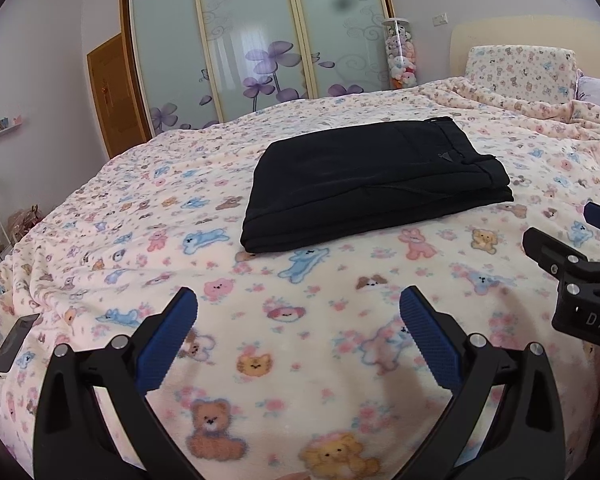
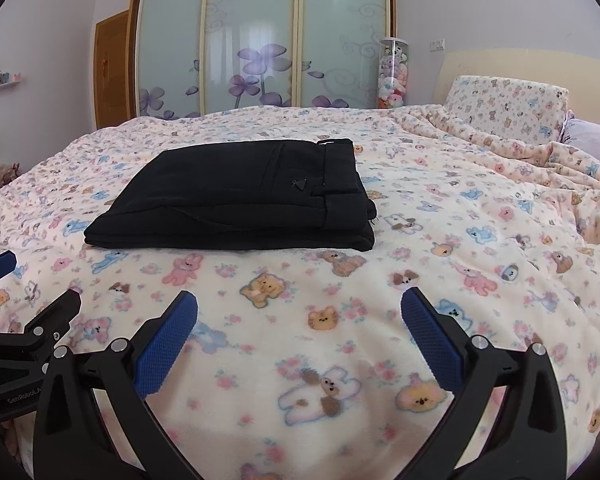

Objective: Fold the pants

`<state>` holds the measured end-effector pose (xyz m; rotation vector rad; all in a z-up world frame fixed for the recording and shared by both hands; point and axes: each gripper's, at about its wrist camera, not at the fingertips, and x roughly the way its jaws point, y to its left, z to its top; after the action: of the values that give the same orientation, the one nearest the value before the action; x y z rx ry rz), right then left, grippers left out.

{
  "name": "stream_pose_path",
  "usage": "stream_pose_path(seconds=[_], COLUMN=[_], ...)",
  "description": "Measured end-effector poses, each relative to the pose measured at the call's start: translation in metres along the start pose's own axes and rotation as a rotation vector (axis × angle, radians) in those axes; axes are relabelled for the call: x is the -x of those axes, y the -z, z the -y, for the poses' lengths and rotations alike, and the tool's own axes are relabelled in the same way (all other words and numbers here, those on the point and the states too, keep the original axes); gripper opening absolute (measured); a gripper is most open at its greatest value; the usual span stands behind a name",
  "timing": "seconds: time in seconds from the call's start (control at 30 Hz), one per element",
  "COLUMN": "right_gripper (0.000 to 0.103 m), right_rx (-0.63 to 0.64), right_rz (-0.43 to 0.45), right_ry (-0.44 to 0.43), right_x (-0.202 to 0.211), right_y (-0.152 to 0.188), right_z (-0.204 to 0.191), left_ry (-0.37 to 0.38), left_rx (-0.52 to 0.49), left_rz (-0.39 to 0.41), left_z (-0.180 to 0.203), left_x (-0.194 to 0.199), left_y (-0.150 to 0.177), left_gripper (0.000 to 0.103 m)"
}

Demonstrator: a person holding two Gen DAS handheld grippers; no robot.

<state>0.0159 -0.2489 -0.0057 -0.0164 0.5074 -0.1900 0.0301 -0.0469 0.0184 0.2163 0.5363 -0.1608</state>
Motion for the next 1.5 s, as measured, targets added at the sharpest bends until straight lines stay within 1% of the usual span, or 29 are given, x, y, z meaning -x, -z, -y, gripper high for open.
stream_pose_path(seconds=[1.5], right_gripper=[0.102], right_rx=[0.007], right_rz=[-0.019], right_ry=[-0.016], right_x=[-0.0108], right_y=[0.0010], right_z=[0.0069], left_ry=[0.007], left_rx=[0.003], left_rz=[-0.006], left_z=[0.0022], left_x=[-0.0005], left_y=[0.0016], left_gripper=[0.101])
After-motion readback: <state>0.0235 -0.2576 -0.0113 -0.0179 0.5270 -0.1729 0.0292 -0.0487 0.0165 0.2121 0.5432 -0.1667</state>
